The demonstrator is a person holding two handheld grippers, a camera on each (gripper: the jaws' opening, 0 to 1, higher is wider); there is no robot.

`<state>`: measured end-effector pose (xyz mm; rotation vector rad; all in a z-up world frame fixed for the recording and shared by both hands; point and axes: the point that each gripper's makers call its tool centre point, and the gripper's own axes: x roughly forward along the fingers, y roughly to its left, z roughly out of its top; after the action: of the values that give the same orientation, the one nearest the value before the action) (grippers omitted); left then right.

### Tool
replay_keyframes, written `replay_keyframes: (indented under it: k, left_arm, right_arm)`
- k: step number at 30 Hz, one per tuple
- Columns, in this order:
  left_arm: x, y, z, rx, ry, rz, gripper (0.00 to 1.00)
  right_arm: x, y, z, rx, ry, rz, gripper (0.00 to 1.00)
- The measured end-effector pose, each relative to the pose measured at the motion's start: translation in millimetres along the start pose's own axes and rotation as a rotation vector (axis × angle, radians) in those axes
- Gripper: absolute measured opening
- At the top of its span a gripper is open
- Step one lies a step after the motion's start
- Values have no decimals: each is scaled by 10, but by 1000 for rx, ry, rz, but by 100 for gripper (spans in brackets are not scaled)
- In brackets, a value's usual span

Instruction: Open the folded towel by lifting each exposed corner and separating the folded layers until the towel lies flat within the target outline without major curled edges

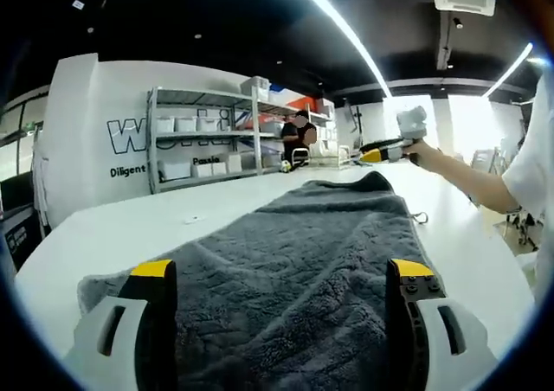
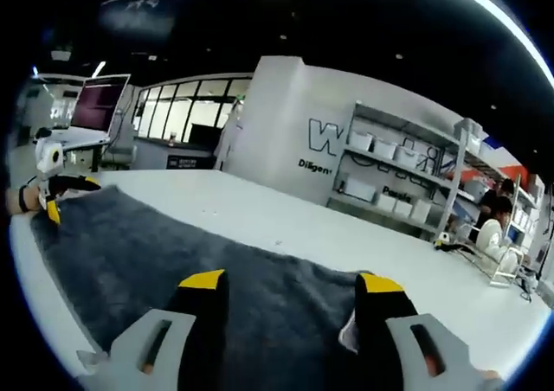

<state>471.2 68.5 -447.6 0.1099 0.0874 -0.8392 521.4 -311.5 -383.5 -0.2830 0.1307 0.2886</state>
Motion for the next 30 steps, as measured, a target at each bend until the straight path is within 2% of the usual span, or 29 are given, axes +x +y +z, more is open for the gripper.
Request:
replay_keyframes:
  k: [3,4,11,12,13,14,18,20,25,30]
  left_arm:
    - [10,4,26,-1,-13,9,99]
    - [14,-5,-13,-5,13,6,99]
    - [15,-19,-36,12,25,18,98]
    - [16,-15,-41,12,28,22,98]
    - [14,-15,-41,15,29,25,98]
    - [13,-16,-40,16,29,26,98]
    - [33,-38,-51,33,26,14,98]
    - [52,-67,-79,41,37,4,97]
    - [56,-85,-95,70,47,-2,96]
    - [52,-69,-101,67,50,0,96]
  right_arm:
    - [-35,-10,1,47,-35,11,64]
    - [-61,-31,-4,64,-50,11,64]
    - [-213,-108,-44,122,-88,14,67]
    - [-240,-109,-73,121,-57,14,71]
    - [-270,-147,-58,73,-63,-10,75]
    - [-276,-165,-48,60,-71,-22,77]
    - [-262,-203,-231,38,24,-24,86]
    - [-260,-194,-255,43,35,-15,90]
    - [-290,-202,-261,40,41,-15,90]
    - [-281,-231,-296,69,35,9,98]
